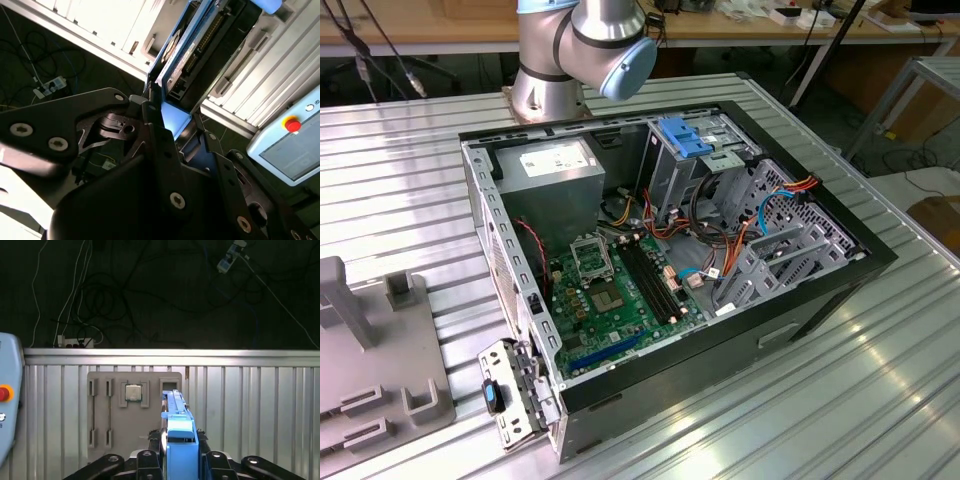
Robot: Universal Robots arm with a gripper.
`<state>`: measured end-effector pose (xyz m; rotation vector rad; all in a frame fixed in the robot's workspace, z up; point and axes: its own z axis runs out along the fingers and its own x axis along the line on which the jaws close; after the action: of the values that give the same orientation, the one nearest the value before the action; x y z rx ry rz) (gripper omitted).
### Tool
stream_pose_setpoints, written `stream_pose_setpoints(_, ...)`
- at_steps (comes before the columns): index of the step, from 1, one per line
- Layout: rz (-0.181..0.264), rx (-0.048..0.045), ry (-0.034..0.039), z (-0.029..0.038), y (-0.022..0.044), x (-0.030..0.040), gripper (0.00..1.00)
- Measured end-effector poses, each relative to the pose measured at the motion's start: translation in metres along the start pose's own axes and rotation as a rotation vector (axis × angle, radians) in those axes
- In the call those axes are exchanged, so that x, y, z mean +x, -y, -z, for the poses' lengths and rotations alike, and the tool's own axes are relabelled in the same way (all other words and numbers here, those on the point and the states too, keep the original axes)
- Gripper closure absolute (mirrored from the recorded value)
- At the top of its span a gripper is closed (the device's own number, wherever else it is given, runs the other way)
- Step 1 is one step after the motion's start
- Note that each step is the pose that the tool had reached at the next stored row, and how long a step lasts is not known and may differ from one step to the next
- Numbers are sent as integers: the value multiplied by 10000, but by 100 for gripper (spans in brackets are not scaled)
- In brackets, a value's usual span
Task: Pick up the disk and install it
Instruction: 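Pick up the disk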
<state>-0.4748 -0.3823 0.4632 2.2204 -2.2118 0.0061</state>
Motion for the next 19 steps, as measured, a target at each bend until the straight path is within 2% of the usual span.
stream_pose_setpoints(6,0,0,0,128,0,1,64)
stream_pose_setpoints(11,1,0,0,355,-1,3,64)
stream_pose_setpoints(19,1,-1,0,574,-1,5,64)
